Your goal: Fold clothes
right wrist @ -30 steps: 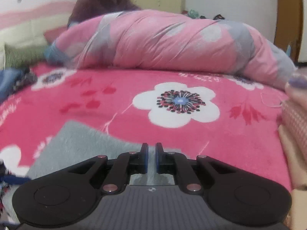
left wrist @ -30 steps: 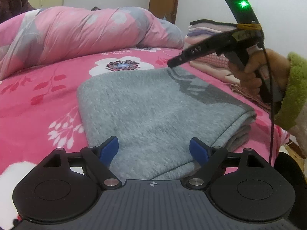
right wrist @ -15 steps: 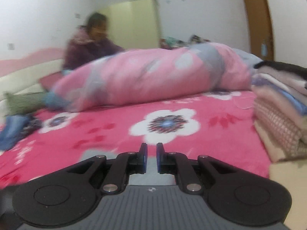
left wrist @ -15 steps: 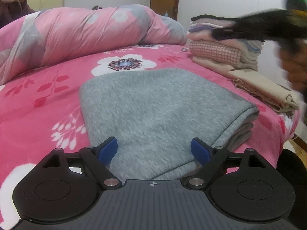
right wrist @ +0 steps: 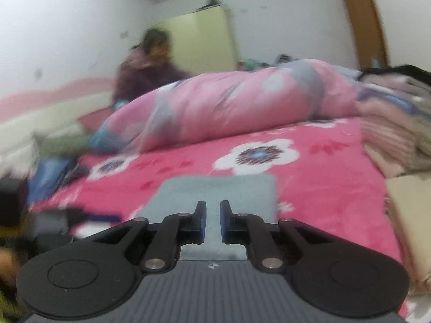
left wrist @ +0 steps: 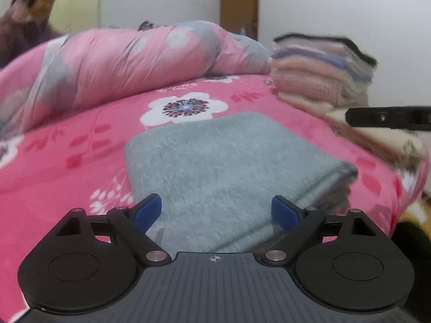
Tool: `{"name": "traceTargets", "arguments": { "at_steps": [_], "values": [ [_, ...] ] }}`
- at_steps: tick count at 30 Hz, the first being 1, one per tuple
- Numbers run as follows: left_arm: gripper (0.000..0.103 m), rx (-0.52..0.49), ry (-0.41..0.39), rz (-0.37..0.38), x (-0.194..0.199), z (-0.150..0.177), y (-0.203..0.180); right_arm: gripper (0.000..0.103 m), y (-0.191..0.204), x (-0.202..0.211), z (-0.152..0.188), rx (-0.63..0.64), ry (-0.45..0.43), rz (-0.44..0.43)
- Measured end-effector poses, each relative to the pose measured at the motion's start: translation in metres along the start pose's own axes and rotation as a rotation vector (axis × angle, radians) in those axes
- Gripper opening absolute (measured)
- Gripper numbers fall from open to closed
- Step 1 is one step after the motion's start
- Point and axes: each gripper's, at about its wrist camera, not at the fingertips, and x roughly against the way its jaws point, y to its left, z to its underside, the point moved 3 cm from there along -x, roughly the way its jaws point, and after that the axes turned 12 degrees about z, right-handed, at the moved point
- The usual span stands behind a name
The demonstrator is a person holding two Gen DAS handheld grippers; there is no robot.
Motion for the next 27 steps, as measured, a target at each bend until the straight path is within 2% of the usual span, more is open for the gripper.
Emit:
{"name": "traceTargets", "arguments": {
  "at_steps": [1,3,4,6,8,12,14,15,16,18,21,24,27],
  "values": [
    [0.091,0.001,0.024,-0.007,-0.004,0.006,-0.001,0.011,0.005,-0.009,0.013,0.025,0.041,0.015],
    [0.091,0.019,0.044,-0.016,-0.008,0.014,0.000,0.010,0.008,-0.042,0.046,0.025,0.199,0.099],
    [0.091,0.034,0.037,-0.019,-0.007,0.016,0.001,0.010,0.007,-0.041,0.051,-0.006,0.172,0.099],
    [0.090,0.062,0.019,-0.018,0.002,0.013,0.003,0.011,0.009,-0.027,0.040,-0.032,0.171,0.103],
    [0.090,0.081,-0.002,-0.018,0.012,0.011,0.006,0.011,0.010,-0.007,0.027,-0.079,0.121,0.083],
    [0.091,0.085,-0.077,-0.011,0.032,0.006,0.004,0.011,0.016,0.016,-0.001,-0.089,0.003,0.081],
    [0.091,0.107,-0.064,0.004,0.027,0.006,0.003,0.012,0.014,0.013,-0.003,-0.095,-0.024,0.088],
    [0.091,0.135,-0.035,0.014,0.020,0.010,0.004,0.013,0.014,0.002,-0.001,-0.099,-0.001,0.088],
    [0.091,0.165,-0.003,0.025,0.013,0.014,0.004,0.021,0.013,-0.016,0.009,-0.103,0.062,0.101],
    [0.092,0.155,0.001,-0.003,0.009,0.024,-0.003,0.028,0.012,-0.052,0.028,-0.111,0.191,0.129],
    [0.093,0.120,-0.006,-0.007,0.017,0.030,-0.015,0.030,0.018,-0.047,0.040,-0.087,0.131,0.157],
    [0.093,0.157,-0.024,0.028,0.028,0.031,-0.012,0.031,0.019,-0.047,0.037,-0.077,0.134,0.165],
    [0.093,0.197,-0.050,0.031,0.043,0.030,-0.005,0.032,0.019,-0.044,0.040,-0.085,0.119,0.164]
  ]
}}
